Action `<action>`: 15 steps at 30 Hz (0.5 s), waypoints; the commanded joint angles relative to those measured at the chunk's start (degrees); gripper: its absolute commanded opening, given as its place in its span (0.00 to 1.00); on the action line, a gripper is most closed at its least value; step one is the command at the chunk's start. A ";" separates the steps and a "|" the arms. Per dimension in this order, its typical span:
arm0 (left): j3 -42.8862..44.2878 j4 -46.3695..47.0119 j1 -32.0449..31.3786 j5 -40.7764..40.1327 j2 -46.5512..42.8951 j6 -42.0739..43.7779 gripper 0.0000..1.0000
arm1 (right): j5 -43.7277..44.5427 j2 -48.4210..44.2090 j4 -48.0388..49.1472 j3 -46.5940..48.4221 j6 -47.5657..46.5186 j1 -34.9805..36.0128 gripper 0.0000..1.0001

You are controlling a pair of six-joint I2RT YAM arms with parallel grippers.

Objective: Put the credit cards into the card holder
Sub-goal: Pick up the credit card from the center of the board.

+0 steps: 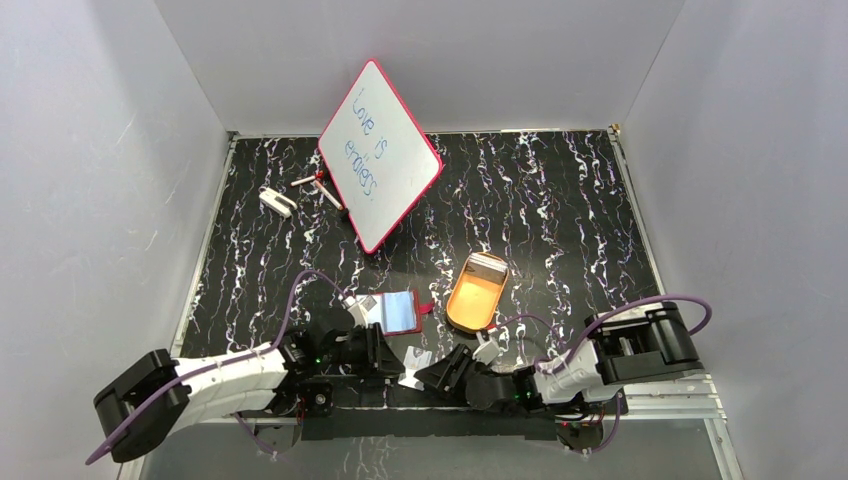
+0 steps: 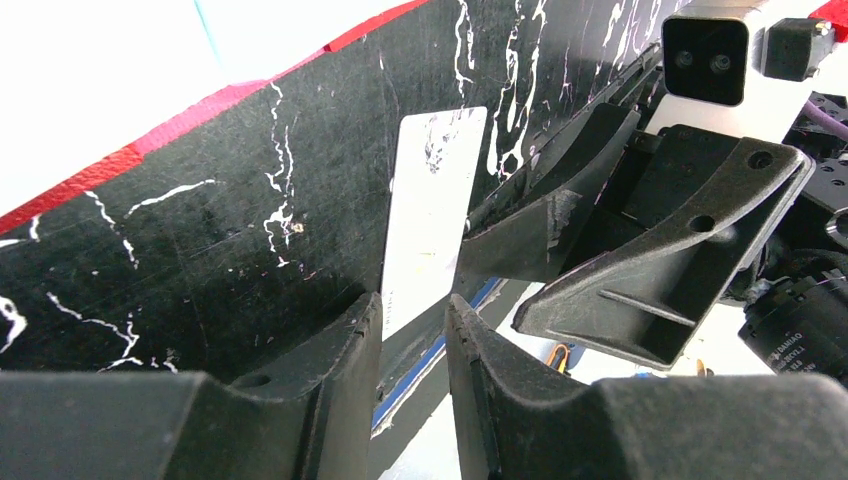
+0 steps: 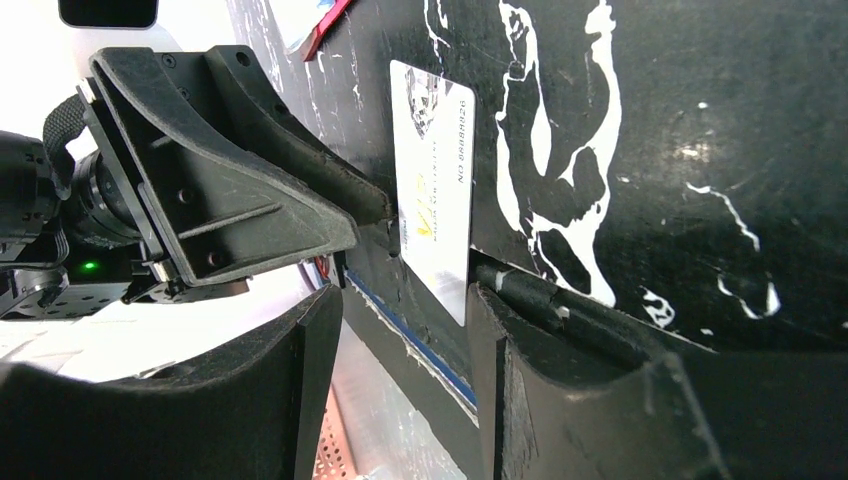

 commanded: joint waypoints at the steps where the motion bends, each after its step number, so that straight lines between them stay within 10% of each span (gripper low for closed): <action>1: -1.51 -4.35 -0.82 -0.57 2.70 0.58 0.30 | 2.92 3.33 3.91 -0.29 -1.61 0.03 0.58; 15: -2.33 -1.15 -1.53 -0.45 4.45 -0.47 0.28 | 1.78 7.34 11.11 -0.23 -4.50 -0.99 0.46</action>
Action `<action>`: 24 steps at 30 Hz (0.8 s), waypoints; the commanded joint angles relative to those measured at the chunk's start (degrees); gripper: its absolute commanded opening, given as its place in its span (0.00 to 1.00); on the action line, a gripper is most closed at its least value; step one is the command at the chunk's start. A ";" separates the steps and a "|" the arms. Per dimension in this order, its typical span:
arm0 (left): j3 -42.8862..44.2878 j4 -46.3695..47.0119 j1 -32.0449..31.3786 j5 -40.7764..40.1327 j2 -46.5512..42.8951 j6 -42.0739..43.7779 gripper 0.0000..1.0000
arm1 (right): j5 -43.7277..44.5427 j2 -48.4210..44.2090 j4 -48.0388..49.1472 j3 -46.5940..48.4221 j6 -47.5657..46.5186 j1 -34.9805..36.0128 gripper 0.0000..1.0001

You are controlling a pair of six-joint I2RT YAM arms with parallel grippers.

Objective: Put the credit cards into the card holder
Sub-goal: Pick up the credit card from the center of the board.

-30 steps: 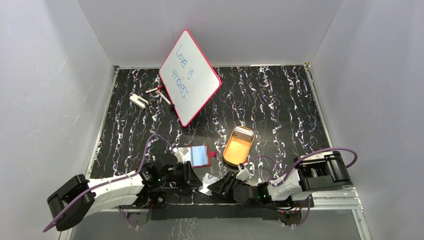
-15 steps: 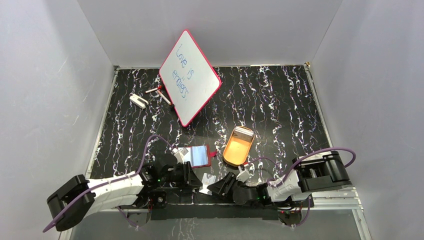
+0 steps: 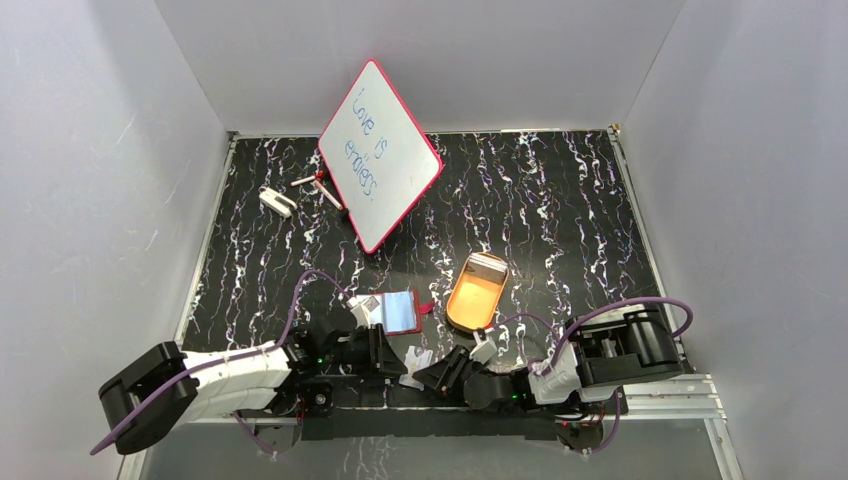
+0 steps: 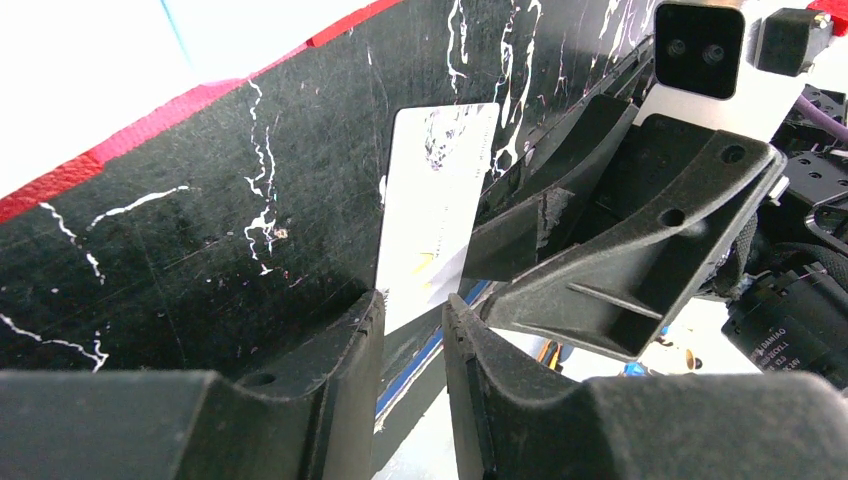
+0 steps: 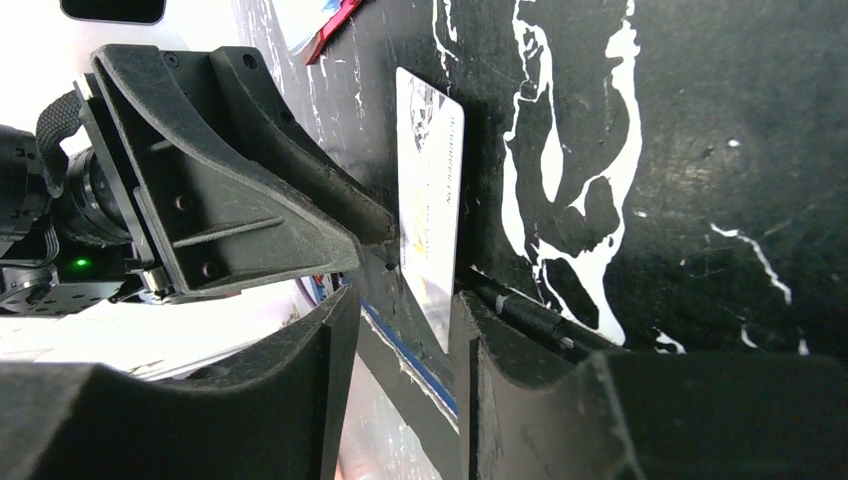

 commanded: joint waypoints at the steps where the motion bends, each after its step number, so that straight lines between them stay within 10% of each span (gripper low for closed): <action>1: -2.21 -5.77 -0.68 -1.15 0.61 1.03 0.28 | 1.44 1.19 2.35 -0.14 -1.11 -0.35 0.45; 24: -0.15 -12.82 -0.73 -2.77 -4.36 1.57 0.27 | 0.59 -0.97 1.77 -0.27 -6.23 -0.40 0.00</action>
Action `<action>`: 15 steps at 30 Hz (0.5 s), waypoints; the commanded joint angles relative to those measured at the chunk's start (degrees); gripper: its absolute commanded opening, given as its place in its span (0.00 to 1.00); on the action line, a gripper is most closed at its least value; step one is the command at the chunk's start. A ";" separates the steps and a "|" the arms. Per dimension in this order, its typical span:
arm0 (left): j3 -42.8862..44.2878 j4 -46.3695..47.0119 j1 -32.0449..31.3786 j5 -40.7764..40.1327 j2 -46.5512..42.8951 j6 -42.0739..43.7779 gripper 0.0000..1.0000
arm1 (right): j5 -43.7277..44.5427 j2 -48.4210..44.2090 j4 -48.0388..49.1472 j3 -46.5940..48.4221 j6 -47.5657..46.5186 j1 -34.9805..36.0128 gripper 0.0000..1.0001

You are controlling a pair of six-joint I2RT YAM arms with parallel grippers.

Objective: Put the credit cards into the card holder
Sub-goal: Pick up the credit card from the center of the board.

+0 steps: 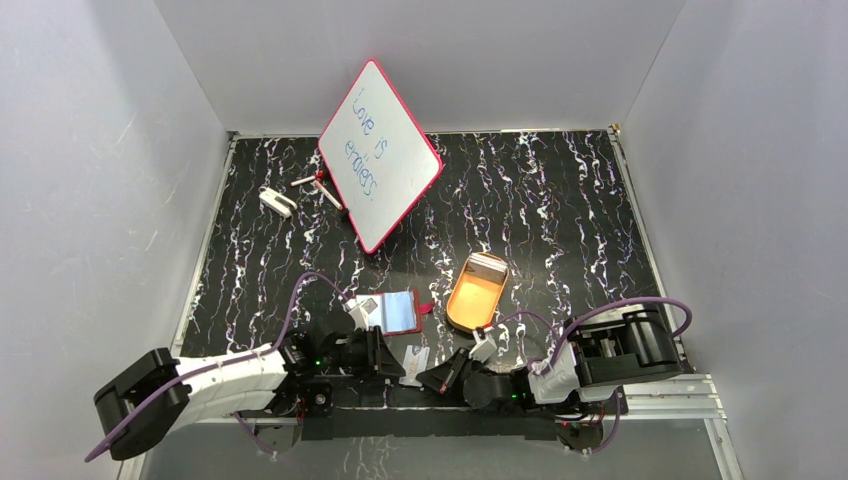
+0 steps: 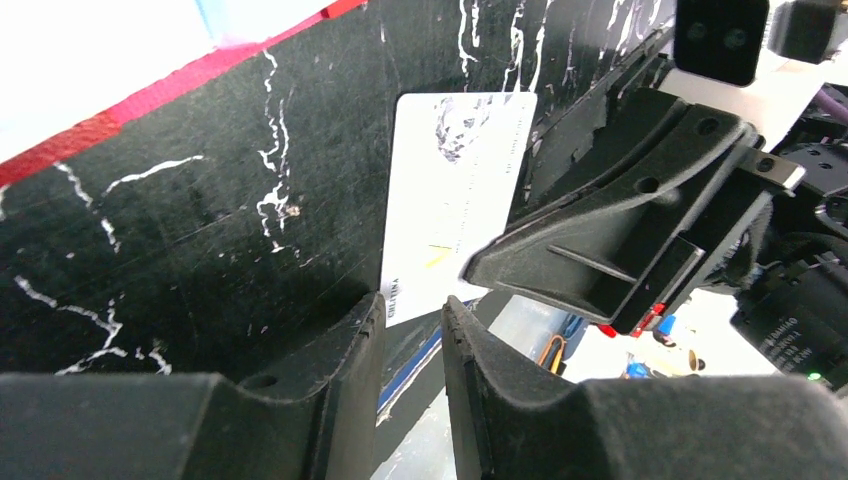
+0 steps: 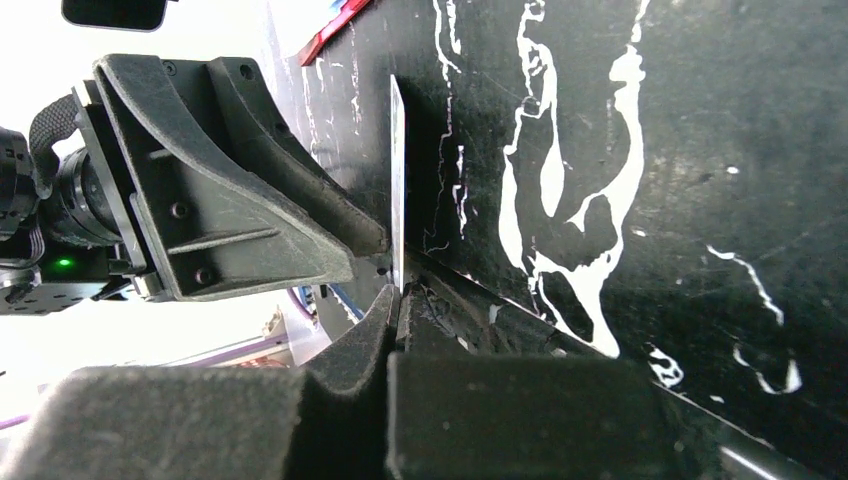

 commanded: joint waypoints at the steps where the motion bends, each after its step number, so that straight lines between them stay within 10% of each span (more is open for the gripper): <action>1: 1.62 -13.20 -0.37 -3.10 -3.00 2.26 0.27 | 0.08 -2.68 0.32 -0.03 -5.41 -0.25 0.00; 15: 16.78 -44.78 -0.28 -27.34 -26.56 5.95 0.45 | -2.43 -21.95 -30.30 12.10 -25.52 -2.76 0.00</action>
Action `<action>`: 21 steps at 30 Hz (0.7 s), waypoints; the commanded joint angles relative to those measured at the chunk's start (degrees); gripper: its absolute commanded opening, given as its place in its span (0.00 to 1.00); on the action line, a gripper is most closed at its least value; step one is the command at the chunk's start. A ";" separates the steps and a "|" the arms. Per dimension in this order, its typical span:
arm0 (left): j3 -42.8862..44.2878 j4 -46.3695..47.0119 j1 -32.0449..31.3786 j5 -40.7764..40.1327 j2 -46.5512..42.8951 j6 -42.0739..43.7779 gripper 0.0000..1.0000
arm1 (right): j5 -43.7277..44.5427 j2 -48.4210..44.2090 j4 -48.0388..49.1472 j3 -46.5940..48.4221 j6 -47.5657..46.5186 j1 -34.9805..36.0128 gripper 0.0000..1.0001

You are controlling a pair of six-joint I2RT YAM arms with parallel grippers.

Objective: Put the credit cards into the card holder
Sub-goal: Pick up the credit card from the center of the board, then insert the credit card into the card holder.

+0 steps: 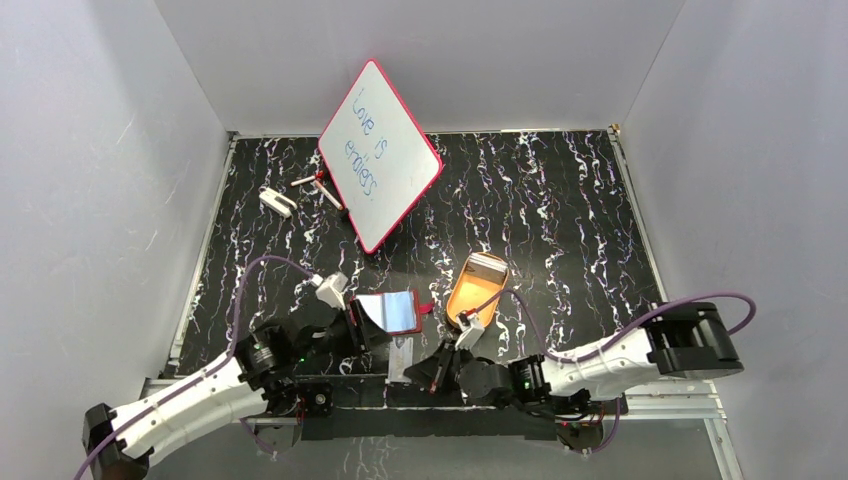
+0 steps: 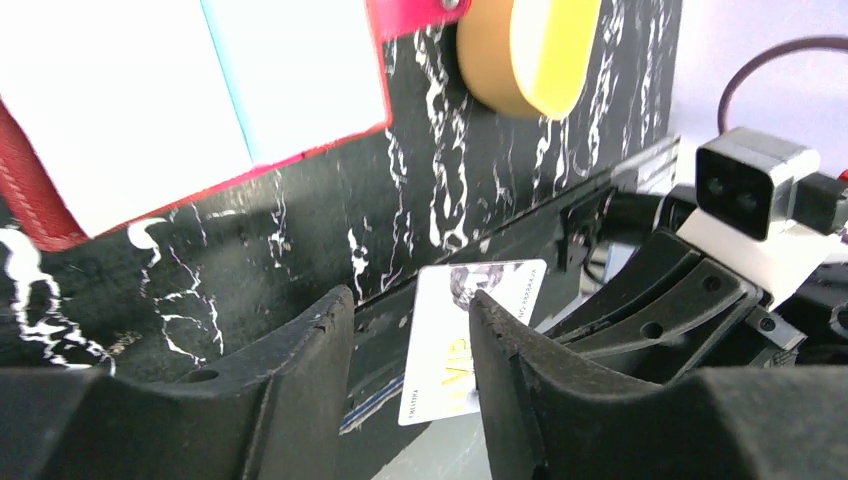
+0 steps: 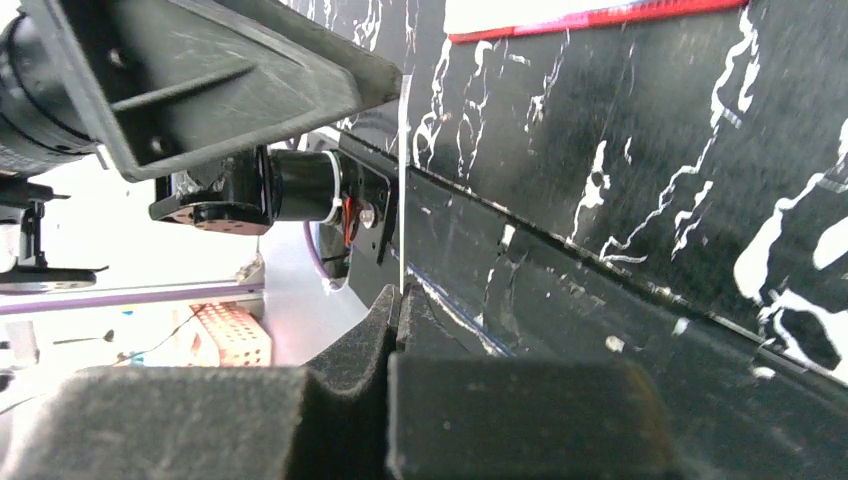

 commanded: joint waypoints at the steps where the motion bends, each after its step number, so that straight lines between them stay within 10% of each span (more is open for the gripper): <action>1: 3.71 -10.92 -0.13 -11.43 -2.61 1.04 0.47 | -1.79 -5.36 -10.45 3.09 -8.70 -4.28 0.00; 11: 11.28 -14.83 0.00 -27.43 5.34 0.01 0.71 | -27.68 -8.93 -15.31 8.67 -25.40 -29.31 0.00; 21: 9.21 -3.14 17.59 -11.09 15.06 4.05 0.48 | -46.19 2.79 -7.86 14.64 -29.34 -39.23 0.00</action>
